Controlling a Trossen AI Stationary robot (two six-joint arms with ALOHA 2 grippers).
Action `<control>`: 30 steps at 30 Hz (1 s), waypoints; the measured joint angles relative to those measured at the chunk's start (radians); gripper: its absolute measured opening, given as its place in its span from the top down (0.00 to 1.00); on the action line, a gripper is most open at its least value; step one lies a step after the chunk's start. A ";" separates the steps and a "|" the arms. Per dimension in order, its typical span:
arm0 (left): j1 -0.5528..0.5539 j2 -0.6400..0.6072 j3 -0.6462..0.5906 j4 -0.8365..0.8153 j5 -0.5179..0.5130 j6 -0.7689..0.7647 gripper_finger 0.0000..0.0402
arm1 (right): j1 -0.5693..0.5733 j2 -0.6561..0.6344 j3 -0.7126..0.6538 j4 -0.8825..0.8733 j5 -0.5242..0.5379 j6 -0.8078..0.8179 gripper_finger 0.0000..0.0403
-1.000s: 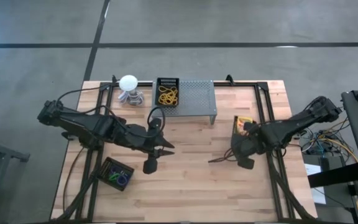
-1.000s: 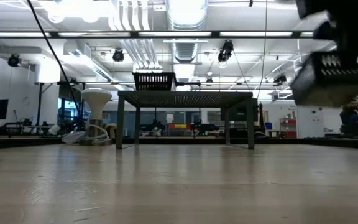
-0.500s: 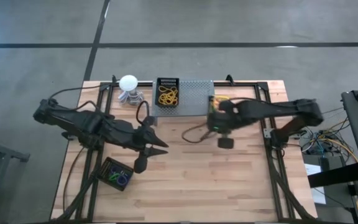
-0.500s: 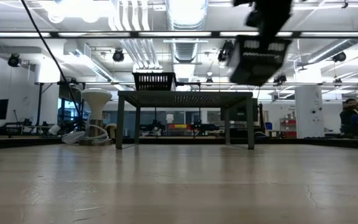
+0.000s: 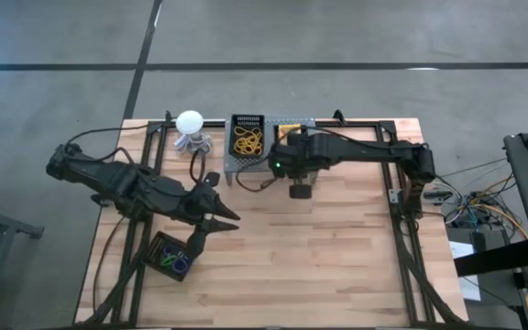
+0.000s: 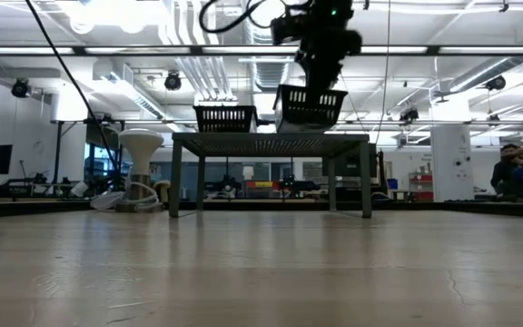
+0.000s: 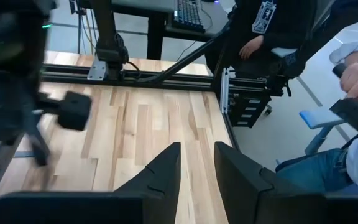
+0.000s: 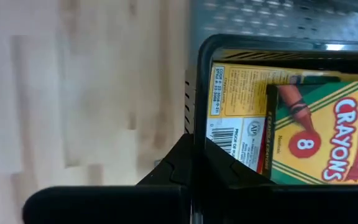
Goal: Pick & Place Office Desk Supplies
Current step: Put the right black bin on the shelf
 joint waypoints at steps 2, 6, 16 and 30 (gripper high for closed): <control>-0.002 -0.001 0.000 0.000 0.000 0.000 0.75 | -0.017 0.006 0.001 0.019 0.002 -0.001 0.98; -0.002 -0.001 0.000 -0.001 0.000 0.000 0.75 | -0.034 0.006 -0.002 0.069 -0.004 -0.015 0.98; -0.002 -0.001 0.000 -0.008 0.000 0.011 0.75 | -0.053 0.029 -0.006 0.120 -0.038 -0.056 0.98; -0.002 -0.001 -0.001 -0.038 0.000 0.012 0.75 | -0.067 0.069 0.002 0.194 -0.033 -0.029 0.98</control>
